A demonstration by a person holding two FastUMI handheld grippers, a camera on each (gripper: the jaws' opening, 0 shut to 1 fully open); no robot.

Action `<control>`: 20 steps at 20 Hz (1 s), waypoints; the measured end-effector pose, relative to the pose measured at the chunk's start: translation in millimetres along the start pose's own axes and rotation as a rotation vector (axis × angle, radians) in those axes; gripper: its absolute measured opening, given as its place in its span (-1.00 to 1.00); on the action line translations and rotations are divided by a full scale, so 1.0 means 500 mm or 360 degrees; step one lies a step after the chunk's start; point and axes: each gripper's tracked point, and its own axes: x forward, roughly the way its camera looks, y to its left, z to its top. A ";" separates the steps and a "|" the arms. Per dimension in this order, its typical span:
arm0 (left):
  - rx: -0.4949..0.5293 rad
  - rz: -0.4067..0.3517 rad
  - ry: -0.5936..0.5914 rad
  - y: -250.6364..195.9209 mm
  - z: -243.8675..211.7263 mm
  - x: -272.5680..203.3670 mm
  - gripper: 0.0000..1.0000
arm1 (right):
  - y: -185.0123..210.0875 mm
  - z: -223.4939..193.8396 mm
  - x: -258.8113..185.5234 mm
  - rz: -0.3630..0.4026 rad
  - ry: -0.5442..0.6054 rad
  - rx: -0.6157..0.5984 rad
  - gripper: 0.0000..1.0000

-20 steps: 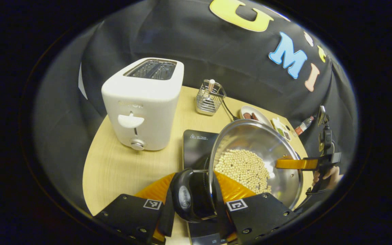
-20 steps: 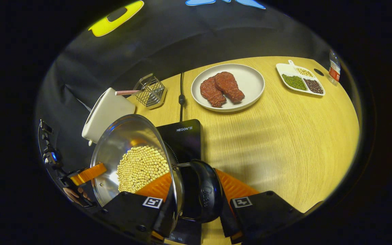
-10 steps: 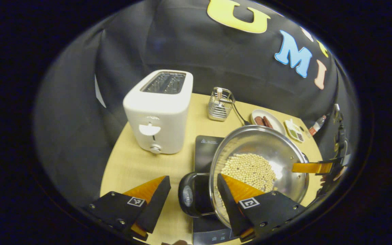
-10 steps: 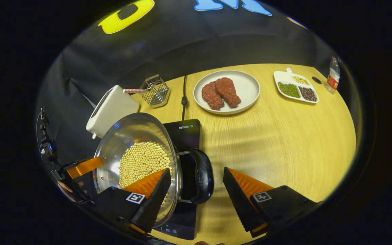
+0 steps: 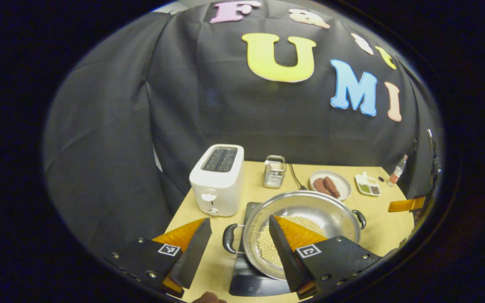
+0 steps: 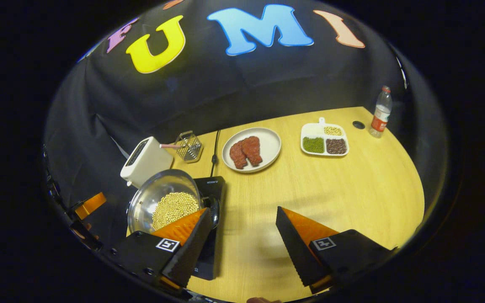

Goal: First push the handle of the pot to place it horizontally, then grasp the pot with both hands and set it on the induction cooktop.

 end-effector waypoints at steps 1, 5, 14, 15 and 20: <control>-0.0012 -0.0014 -0.0083 -0.028 0.029 -0.029 0.68 | -0.026 0.023 -0.019 -0.0025 -0.0077 -0.0015 0.96; 0.0020 -0.0016 -0.0469 -0.151 0.165 -0.155 0.68 | -0.138 0.113 -0.154 -0.0152 -0.0419 -0.0098 0.96; -0.0075 -0.0116 -0.0798 -0.412 0.250 -0.382 0.67 | -0.339 0.227 -0.447 -0.0381 -0.1058 -0.0218 0.96; -0.0077 -0.0127 -0.0808 -0.430 0.246 -0.401 0.67 | -0.354 0.227 -0.472 -0.0391 -0.1095 -0.0219 0.96; -0.0084 -0.0108 -0.0804 -0.526 0.202 -0.481 0.53 | -0.418 0.170 -0.542 -0.0393 -0.1107 -0.0289 0.95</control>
